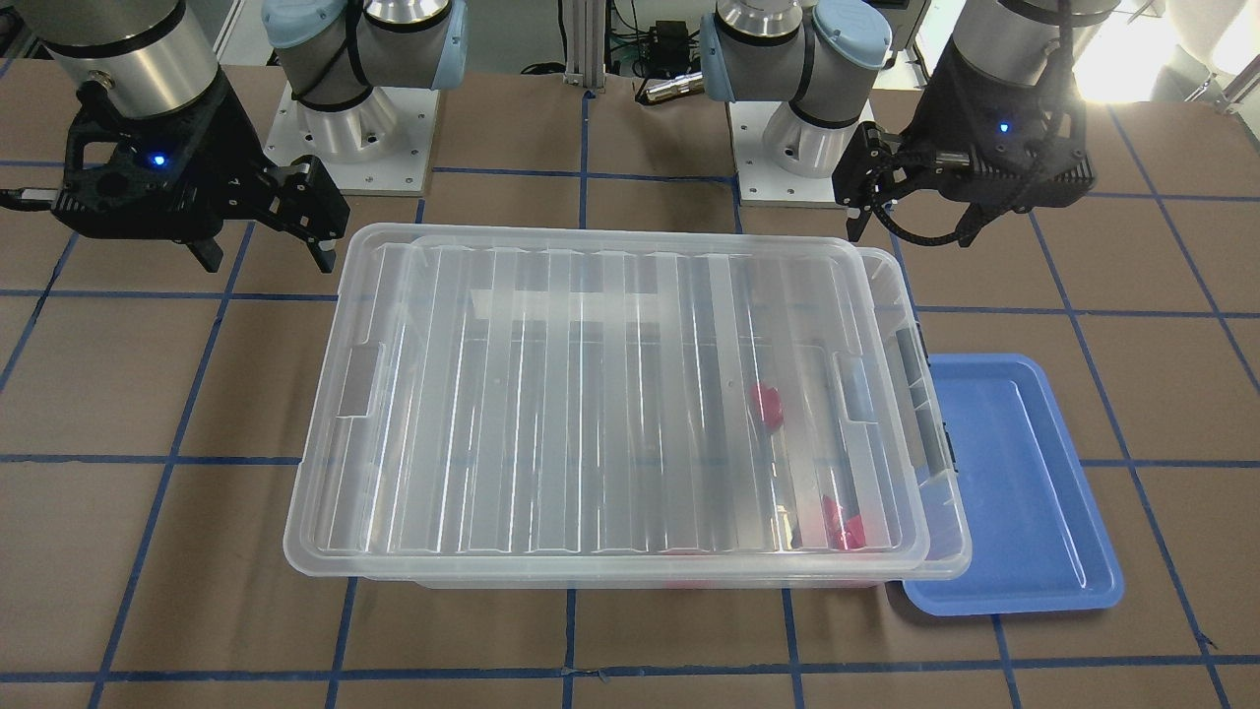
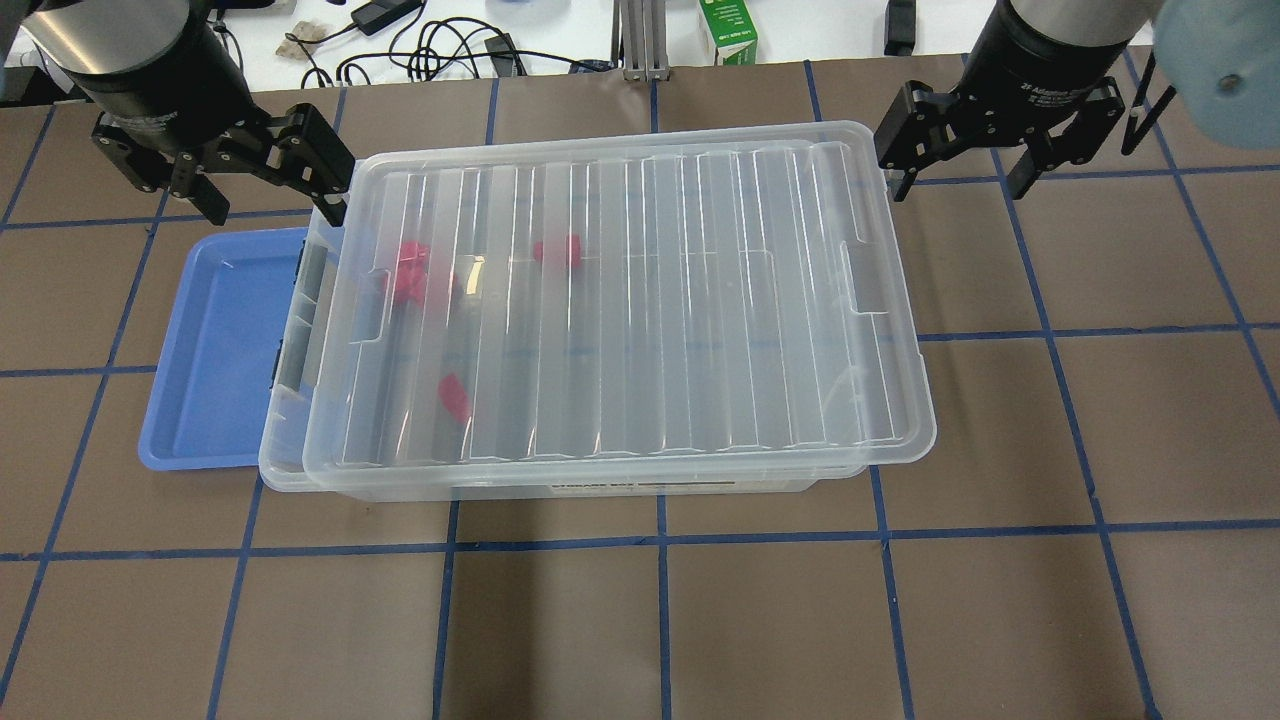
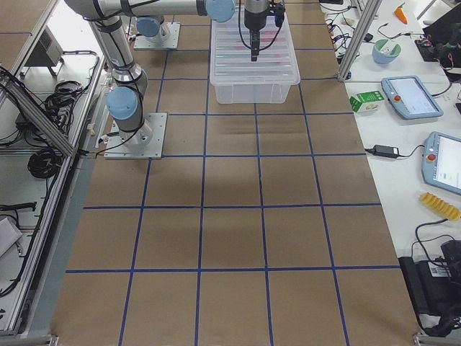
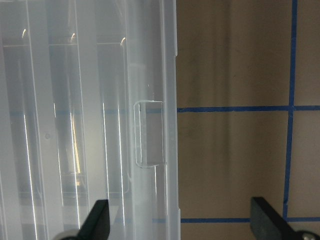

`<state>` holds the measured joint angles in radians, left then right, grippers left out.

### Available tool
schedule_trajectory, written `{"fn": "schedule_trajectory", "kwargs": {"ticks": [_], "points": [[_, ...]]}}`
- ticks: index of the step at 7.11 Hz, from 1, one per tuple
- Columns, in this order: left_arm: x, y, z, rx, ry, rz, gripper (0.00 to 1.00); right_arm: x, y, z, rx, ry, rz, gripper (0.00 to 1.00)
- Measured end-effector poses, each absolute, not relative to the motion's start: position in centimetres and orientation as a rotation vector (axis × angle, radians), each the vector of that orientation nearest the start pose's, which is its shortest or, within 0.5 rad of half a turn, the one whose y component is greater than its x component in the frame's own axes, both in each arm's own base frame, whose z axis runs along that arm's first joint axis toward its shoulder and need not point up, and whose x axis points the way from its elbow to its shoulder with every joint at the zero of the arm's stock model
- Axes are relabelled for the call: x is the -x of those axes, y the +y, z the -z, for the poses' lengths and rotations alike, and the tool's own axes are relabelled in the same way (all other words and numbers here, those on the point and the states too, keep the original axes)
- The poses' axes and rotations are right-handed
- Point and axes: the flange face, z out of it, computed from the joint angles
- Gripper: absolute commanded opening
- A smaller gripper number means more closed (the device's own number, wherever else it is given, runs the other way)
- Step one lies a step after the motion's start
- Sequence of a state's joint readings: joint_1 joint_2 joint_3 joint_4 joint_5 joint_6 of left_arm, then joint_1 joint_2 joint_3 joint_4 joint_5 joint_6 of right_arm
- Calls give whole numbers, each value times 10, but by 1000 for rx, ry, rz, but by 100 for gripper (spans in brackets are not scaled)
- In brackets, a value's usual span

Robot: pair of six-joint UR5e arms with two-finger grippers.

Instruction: Place red block in blue tray from box

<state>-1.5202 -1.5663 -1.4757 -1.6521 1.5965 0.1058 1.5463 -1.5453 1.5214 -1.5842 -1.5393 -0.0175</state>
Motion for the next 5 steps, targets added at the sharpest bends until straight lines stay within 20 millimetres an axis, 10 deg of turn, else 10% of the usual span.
{"fn": "schedule_trajectory", "kwargs": {"ticks": [5], "points": [[106, -496, -528, -88, 3113, 21, 100, -117, -526, -390, 24, 3116, 32, 100]]}}
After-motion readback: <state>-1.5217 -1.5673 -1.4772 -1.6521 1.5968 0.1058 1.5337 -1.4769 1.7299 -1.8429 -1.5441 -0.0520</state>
